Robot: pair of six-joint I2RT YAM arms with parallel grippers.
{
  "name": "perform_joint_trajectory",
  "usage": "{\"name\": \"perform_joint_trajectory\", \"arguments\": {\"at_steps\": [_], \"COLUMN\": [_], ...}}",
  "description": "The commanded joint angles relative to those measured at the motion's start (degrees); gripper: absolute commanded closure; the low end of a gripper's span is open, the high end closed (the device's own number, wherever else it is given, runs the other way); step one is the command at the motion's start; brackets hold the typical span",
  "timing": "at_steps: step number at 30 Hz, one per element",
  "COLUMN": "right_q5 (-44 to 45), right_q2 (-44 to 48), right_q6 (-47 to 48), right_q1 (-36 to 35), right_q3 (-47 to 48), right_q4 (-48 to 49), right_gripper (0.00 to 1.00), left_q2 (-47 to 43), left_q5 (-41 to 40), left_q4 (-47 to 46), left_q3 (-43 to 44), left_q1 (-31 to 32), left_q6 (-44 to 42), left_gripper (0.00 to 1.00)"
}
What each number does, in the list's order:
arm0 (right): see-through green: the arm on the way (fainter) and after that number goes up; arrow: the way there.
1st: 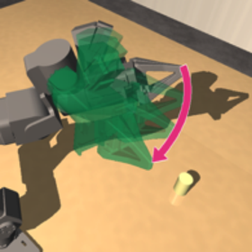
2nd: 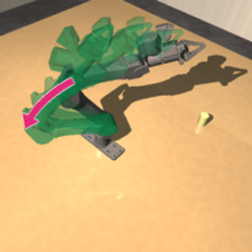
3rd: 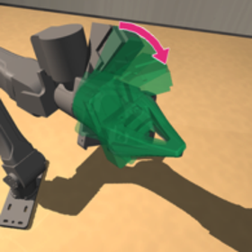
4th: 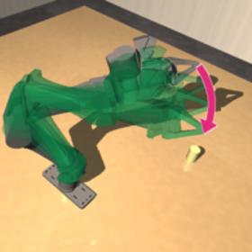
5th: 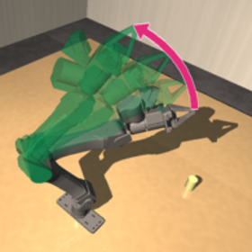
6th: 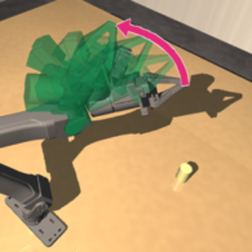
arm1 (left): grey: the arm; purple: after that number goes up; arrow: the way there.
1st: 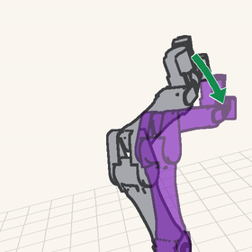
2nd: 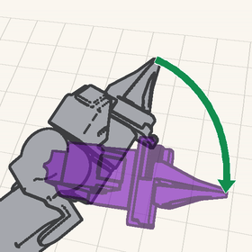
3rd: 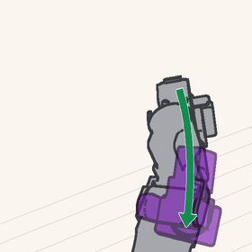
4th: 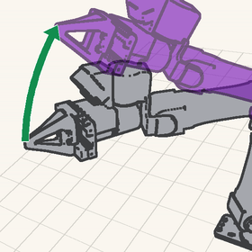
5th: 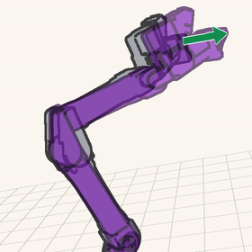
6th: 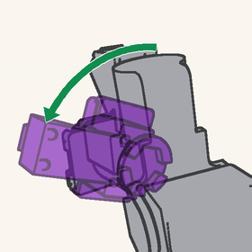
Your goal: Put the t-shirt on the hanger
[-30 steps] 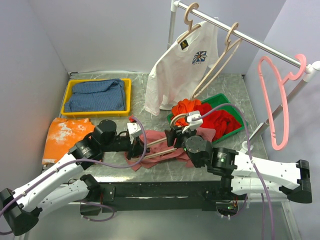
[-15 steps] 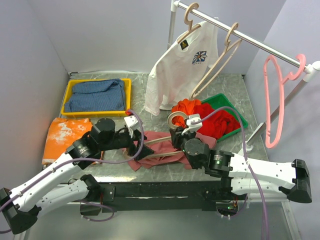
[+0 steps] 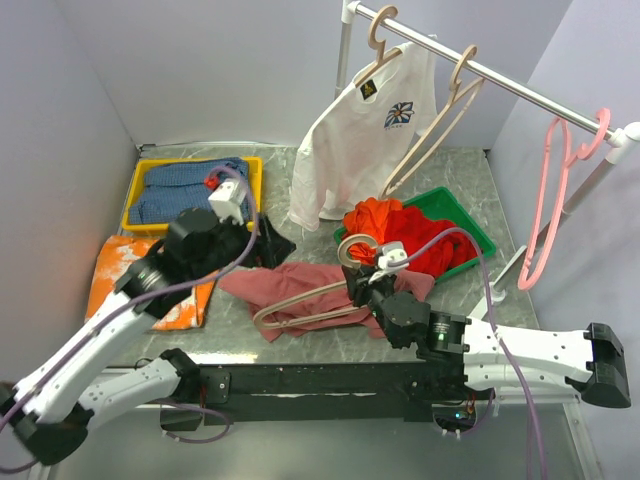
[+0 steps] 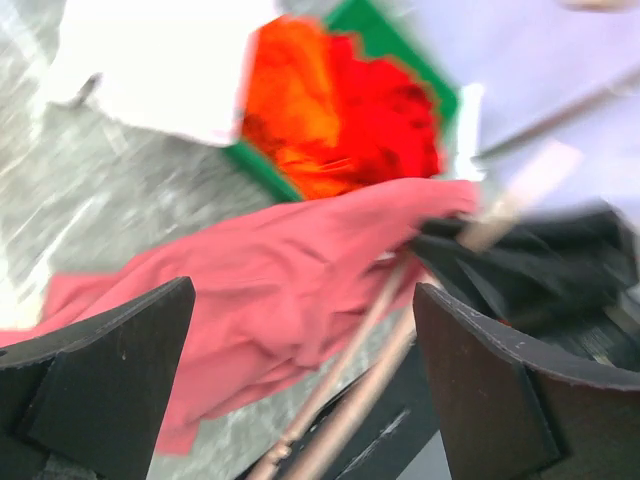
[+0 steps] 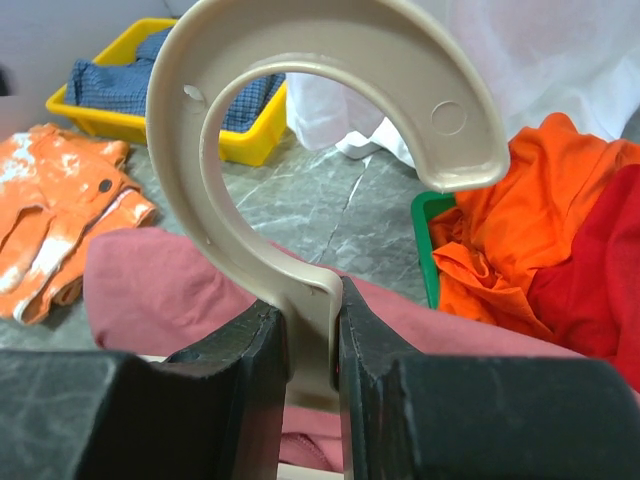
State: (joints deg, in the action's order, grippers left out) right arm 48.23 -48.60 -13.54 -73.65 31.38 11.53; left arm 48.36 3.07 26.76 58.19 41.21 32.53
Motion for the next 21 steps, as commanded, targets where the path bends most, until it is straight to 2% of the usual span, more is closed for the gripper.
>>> {"name": "perform_joint_trajectory", "arguments": {"at_steps": [1, 3, 5, 8, 13, 21], "right_q5": [0.6, 0.4, 0.2, 0.4, 0.4, 0.7], "right_q2": [3.1, 4.6, 5.8, 6.5, 6.8, 7.6], "right_q6": [3.7, 4.0, 4.4, 4.9, 5.1, 4.8], "right_q1": [-1.0, -1.1, -1.2, -1.2, -1.3, -1.5], "right_q3": [-1.9, -3.1, -4.0, -4.4, -4.4, -5.0], "right_q4": [5.9, 6.2, 6.7, 6.6, 6.3, 6.1], "right_gripper": [1.0, 1.0, 1.0, 1.0, 1.0, 1.0], "left_q2": [10.4, 13.4, 16.1, 19.7, 22.9, 28.7], "left_q5": [-0.4, 2.5, 2.0, 2.3, 0.7, 0.8], "left_q4": [10.2, 9.0, 8.1, 8.3, 6.7, 3.3], "left_q3": [5.1, 4.7, 3.2, 2.5, 1.1, 0.2], "left_q1": [-2.3, -2.0, -1.3, 1.6, 8.0, 12.8], "left_q6": [1.8, 1.3, 1.0, 1.0, 2.9, 5.2], "left_gripper": [0.01, 0.11, 0.19, 0.27, 0.32, 0.44]}}
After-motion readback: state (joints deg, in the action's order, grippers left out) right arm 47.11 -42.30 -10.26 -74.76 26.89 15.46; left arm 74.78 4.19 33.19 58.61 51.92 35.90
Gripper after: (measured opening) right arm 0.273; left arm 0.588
